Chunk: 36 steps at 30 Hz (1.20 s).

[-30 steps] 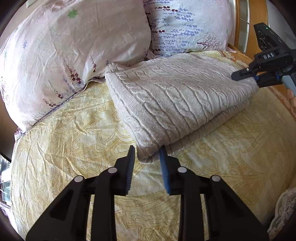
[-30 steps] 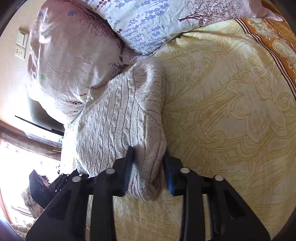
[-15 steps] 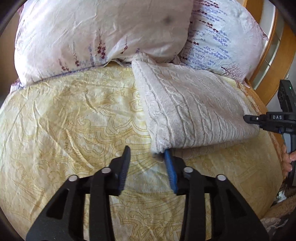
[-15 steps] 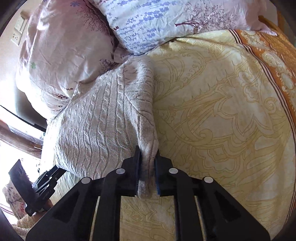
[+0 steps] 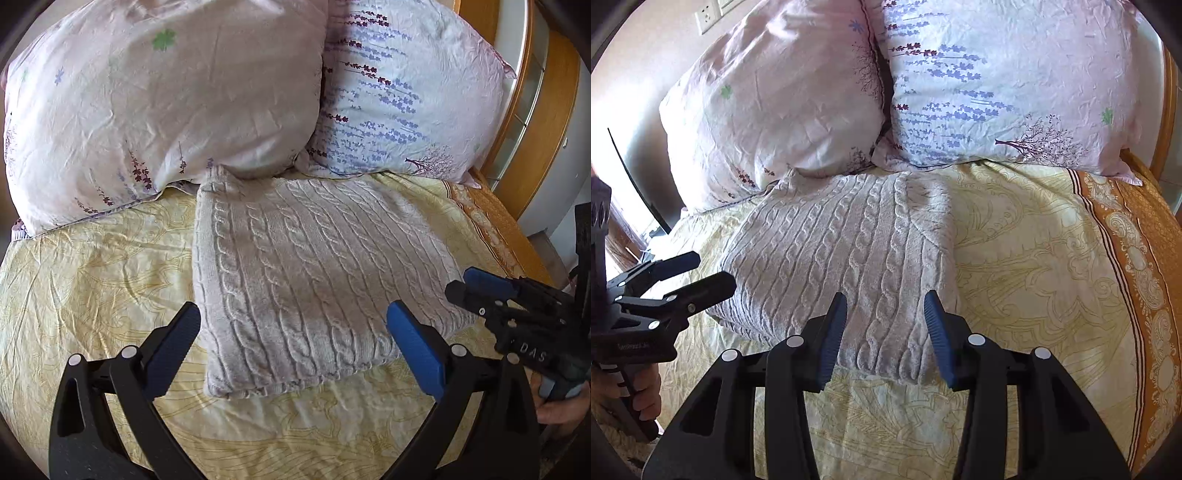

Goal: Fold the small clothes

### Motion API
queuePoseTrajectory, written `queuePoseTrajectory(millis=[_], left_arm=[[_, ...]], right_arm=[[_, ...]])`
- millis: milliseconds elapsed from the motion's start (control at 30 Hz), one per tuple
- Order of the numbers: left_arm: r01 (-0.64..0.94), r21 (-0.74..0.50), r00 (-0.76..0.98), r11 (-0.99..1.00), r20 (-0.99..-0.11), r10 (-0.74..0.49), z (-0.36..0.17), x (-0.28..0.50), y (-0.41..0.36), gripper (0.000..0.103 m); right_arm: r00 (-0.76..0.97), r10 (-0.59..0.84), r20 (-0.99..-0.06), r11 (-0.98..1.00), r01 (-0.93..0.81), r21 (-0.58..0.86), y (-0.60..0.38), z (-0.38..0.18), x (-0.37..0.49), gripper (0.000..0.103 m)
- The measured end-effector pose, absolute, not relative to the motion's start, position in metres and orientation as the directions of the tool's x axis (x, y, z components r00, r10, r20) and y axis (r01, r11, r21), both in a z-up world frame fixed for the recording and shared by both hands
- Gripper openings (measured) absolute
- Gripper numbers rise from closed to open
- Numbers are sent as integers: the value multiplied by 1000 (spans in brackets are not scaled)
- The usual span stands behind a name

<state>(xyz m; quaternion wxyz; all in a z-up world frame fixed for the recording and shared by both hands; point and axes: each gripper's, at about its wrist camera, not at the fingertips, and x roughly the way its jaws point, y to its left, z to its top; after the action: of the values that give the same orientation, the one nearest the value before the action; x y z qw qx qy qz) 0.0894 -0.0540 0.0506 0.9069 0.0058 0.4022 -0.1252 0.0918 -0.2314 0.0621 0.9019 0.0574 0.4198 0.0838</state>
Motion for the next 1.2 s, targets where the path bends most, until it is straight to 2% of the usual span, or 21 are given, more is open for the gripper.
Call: queuePoseTrajectory(millis=[200,333,600,833,933,1033,1100,1200], left_arm=[[179,-33,641,983,-754,-142,33,91,-62,100],[163,-29,577,986,-808,-119,12,98,-64,98],[148,-4,525,989,-847,-82,-8,106,-65,100],[149,-3,524,989,-848,-81,-10,110,-65,101],[155,5,563,988,-822,-85,4,97,-58,101],[145,17,651,989,-755,-82,25,79,-43,101],[128,23,686,992,-724,-72,37,70,-31,101],[105,15,700,994,-711,-63,44,61,-16,101]], right_arm=[[633,153,-759,988,-94,121,-224,51,87,39],[597,118,-794,993,-89,80,-219,34,88,39],[596,63,-800,996,-83,16,-214,17,86,40],[589,42,-807,996,-88,-13,-211,18,88,42],[580,59,-812,997,-80,15,-214,25,88,43],[612,82,-787,997,-50,65,-222,36,78,52],[634,60,-771,998,-22,60,-226,41,71,73],[652,50,-757,997,12,76,-232,46,64,75]])
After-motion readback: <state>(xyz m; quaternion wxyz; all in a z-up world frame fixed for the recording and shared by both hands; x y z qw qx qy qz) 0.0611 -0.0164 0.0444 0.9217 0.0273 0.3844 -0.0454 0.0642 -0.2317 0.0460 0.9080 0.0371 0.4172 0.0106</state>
